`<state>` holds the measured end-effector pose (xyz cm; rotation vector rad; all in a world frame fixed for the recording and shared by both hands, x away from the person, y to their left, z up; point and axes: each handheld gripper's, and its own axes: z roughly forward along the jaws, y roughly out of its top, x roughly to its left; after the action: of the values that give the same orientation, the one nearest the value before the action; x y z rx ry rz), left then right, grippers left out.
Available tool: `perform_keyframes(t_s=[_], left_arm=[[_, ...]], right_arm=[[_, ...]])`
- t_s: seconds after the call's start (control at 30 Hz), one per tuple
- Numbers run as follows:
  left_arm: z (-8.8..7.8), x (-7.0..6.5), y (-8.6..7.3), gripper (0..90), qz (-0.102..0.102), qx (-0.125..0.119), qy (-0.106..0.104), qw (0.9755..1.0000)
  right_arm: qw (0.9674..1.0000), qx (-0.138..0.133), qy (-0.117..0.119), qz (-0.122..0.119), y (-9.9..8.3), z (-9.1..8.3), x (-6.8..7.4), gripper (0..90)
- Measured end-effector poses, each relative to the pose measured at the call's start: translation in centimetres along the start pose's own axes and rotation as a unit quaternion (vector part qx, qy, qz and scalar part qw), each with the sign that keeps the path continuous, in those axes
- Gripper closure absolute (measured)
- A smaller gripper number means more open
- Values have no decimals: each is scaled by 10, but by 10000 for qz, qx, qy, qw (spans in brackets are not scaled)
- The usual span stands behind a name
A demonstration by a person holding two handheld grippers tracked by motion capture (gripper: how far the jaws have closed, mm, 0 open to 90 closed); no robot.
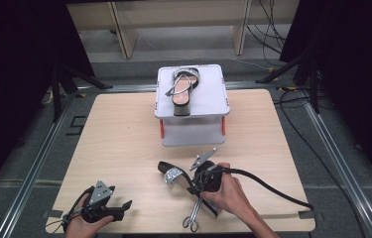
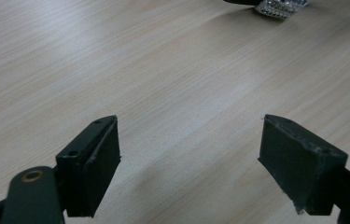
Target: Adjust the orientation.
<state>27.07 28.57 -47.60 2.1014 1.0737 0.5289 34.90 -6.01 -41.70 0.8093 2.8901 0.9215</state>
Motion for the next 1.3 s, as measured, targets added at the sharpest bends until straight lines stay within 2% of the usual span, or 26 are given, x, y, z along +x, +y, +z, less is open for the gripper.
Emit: perform_keyframes(t_s=[0.1,0.2,0.3,0.33,0.37,0.4,0.43,0.5,0.53,0.6,0.63,0.7,0.73,0.77,0.8,0.83,0.87,0.9,0.93,1.03,1.07,1.13,1.2,1.23,1.27,1.3], left_arm=[[0,0,0,199,-33,25,-31,10000],[1,-2,0,199,-44,32,-21,10000],[1,-1,0,199,-27,9,-19,10000],[1,-1,0,199,-20,18,-16,10000],[1,-1,0,199,2,14,-4,10000],[1,-1,0,199,20,26,-1,10000],[1,-1,0,199,25,24,-5,10000],[1,-1,0,199,20,24,-22,10000],[1,-1,0,199,-6,29,-22,10000],[1,-2,0,199,-40,34,-16,10000],[1,-1,0,199,-32,16,-22,10000],[0,-2,0,199,-56,9,-26,10000],[0,-2,0,199,-70,-27,-41,10000],[0,-3,0,199,-110,-55,-51,9999],[0,-3,0,199,-102,-42,-49,9999],[0,-2,0,199,-47,2,-20,10000],[0,-2,0,199,-77,-28,-41,10000],[-1,-2,0,199,-41,0,-6,10000],[-1,-2,0,199,-57,-23,3,10000],[-1,-1,0,199,-70,12,-6,10000],[-1,-2,0,199,-130,-68,-37,9999],[-1,-1,0,199,-32,-7,-4,10000],[-1,-1,0,199,-90,-22,-11,10000],[-1,-2,0,199,-125,-62,-33,9999],[-1,-2,0,199,-127,-54,-25,9999],[-1,-1,0,199,-101,-72,-24,9999]], right_arm=[[9999,-50,-27,90,0,-4,-7,664],[9995,-113,71,281,-1,-7,-17,671],[9991,-213,-236,295,0,-12,-27,718],[9990,-192,-286,284,0,-12,-32,709],[9987,-173,-273,405,-3,-11,-38,692],[9983,-214,-172,522,-5,-9,-47,691],[9968,-205,-60,774,-8,-8,-54,698],[9966,-154,33,812,-13,-4,-68,710],[9959,-22,25,902,-16,-4,-71,752],[9938,-253,374,1017,-19,-3,-78,744],[9916,-228,310,1238,-19,-7,-77,720],[9930,-348,144,1121,-20,-18,-81,708],[9915,-330,56,1261,-20,-28,-81,701],[9925,-456,-81,1133,-21,-35,-83,701],[9916,-450,-99,1210,-23,-45,-82,701],[9913,-539,-246,1173,-25,-51,-84,698],[9928,-440,-341,1058,-27,-58,-86,695],[9926,-382,-423,1075,-30,-62,-85,690],[9933,-446,-491,948,-32,-63,-86,690],[9941,-206,-422,976,-46,-65,-82,677],[9945,-137,-435,944,-49,-64,-82,672],[9955,-80,-368,868,-58,-60,-79,659],[9966,-47,-315,763,-60,-58,-78,652],[9959,-6,-315,848,-59,-57,-75,651],[9969,-46,-236,751,-59,-56,-76,648],[9965,-36,-220,811,-58,-54,-74,645]])
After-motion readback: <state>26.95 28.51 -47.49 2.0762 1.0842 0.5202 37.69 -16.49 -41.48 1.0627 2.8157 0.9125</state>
